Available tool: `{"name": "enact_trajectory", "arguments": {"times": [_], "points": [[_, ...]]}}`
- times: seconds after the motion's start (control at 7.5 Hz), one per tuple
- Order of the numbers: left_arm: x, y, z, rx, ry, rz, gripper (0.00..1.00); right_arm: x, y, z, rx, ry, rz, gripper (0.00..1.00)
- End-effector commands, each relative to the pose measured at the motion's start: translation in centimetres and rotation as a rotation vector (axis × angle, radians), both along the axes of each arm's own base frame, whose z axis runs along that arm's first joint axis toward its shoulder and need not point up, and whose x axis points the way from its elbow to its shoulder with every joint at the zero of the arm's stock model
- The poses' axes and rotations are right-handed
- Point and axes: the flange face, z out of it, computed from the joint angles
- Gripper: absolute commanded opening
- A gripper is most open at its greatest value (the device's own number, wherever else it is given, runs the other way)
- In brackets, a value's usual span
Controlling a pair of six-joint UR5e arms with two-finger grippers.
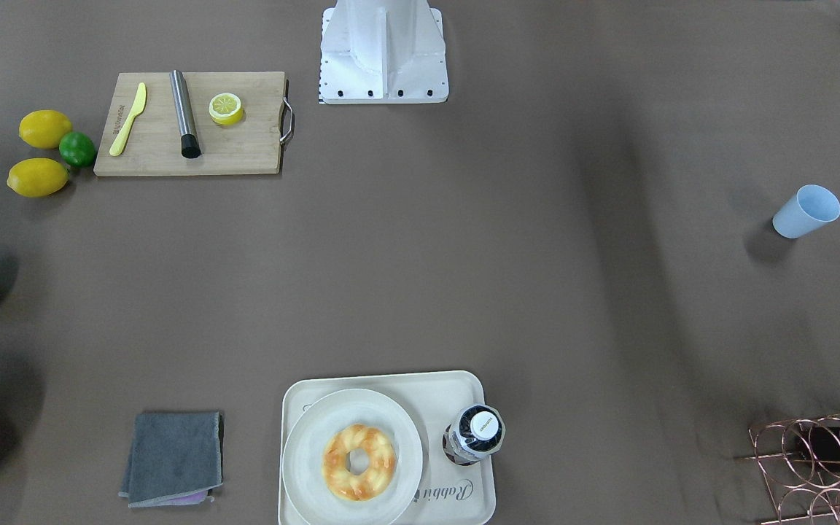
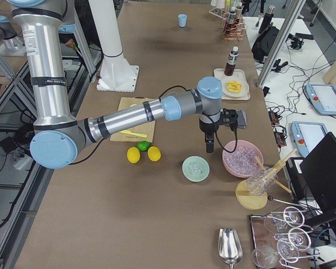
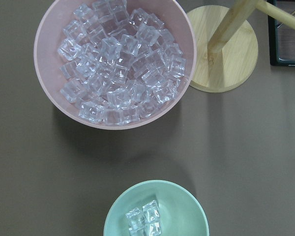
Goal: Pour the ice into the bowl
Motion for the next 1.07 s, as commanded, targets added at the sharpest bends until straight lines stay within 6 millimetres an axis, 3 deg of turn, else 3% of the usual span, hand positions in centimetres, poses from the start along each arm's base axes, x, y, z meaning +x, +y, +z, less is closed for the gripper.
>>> {"name": "enact_trajectory", "arguments": {"times": [0.0,0.27,0.93], "points": [[0.3,-0.3,0.5,-0.004,-0.007,0.011,0.97,-1.0,-0.8,1.5,0.005,0.005,-0.013,0.99],[0.3,-0.3,0.2,-0.001,-0.007,0.01,0.97,-1.1,-1.0,1.5,0.005,0.001,-0.017,0.99],[0.3,-0.1,0.1,0.001,-0.007,0.01,0.97,1.7,0.2,2.7,-0.034,-0.093,-0.012,0.99]]}}
